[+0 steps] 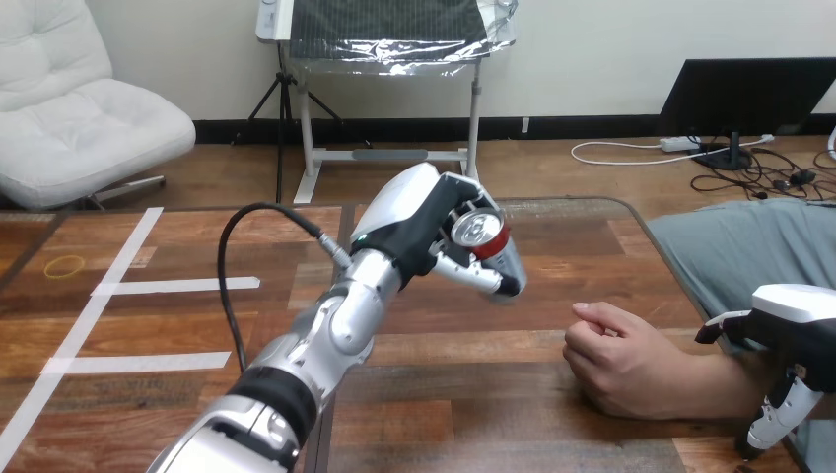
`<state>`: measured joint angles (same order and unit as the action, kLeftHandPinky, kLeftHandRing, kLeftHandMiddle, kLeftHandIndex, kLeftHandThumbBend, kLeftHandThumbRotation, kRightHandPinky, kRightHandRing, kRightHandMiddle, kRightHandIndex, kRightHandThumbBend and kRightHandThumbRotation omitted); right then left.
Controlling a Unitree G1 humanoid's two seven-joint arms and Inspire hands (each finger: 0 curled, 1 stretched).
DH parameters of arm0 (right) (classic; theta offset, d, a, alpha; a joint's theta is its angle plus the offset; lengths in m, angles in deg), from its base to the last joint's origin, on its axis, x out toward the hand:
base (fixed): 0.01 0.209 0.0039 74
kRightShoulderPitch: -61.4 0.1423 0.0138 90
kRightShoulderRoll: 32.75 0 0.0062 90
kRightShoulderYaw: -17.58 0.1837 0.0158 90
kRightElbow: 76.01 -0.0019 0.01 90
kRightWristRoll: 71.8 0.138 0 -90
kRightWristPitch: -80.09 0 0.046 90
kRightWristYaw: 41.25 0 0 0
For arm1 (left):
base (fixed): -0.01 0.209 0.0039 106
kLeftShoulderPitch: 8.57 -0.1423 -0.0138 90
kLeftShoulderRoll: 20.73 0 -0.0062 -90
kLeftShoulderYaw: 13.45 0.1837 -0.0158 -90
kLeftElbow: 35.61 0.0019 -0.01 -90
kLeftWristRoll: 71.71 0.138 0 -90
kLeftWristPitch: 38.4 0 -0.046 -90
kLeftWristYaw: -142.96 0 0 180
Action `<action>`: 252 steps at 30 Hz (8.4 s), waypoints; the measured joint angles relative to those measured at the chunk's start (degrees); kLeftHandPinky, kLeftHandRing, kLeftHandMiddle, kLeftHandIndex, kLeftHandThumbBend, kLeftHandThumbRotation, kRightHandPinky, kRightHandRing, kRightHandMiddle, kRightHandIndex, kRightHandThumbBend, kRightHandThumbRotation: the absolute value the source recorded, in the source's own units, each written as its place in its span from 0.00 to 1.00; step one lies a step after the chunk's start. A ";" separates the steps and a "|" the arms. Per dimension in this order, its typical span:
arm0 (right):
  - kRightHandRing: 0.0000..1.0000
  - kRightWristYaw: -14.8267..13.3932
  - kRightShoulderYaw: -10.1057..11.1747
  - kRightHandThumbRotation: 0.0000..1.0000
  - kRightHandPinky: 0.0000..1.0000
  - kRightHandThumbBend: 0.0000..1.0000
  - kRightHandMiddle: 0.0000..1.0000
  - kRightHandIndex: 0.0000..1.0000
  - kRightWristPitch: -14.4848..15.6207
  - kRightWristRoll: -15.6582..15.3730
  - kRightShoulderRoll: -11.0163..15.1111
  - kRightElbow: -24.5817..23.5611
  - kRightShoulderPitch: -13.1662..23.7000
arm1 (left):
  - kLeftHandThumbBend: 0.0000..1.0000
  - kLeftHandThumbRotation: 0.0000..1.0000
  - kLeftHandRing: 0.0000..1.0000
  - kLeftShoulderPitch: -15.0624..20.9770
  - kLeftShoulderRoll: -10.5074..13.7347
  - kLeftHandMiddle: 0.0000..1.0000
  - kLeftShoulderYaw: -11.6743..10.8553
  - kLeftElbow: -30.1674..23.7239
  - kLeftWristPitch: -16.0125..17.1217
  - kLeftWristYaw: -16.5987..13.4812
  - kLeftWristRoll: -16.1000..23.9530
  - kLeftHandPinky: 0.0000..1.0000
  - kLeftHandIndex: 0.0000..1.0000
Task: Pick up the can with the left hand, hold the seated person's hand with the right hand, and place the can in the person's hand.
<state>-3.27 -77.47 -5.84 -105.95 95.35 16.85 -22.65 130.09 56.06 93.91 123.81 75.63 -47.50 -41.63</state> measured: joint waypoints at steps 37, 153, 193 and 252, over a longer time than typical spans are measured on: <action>0.92 -0.47 -5.18 0.14 0.90 0.77 0.93 0.88 -1.84 -2.71 -0.85 3.32 4.44 | 0.65 0.00 0.42 7.52 -3.55 0.48 -0.06 1.19 0.02 -1.18 -0.07 0.38 0.48; 0.55 1.55 -13.50 0.08 0.45 0.70 0.64 0.66 6.73 -15.89 -4.95 7.31 10.14 | 0.60 0.00 0.42 8.27 -3.77 0.47 -0.04 1.27 1.19 0.02 -0.27 0.37 0.50; 0.27 -0.78 -13.39 0.00 0.17 0.68 0.40 0.43 5.21 -14.99 -5.26 8.83 10.11 | 0.61 0.00 0.43 8.26 -3.74 0.49 0.98 1.27 1.21 0.24 -0.14 0.38 0.50; 0.24 -3.27 -8.23 0.00 0.14 0.73 0.34 0.36 3.05 -10.20 -3.64 5.70 8.15 | 0.61 0.00 0.42 8.26 -3.44 0.48 2.02 1.27 1.35 1.22 -0.15 0.38 0.50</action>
<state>-6.54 -85.70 -2.79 -116.15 91.71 22.55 -14.50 138.35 52.62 95.94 125.08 76.98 -46.28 -41.78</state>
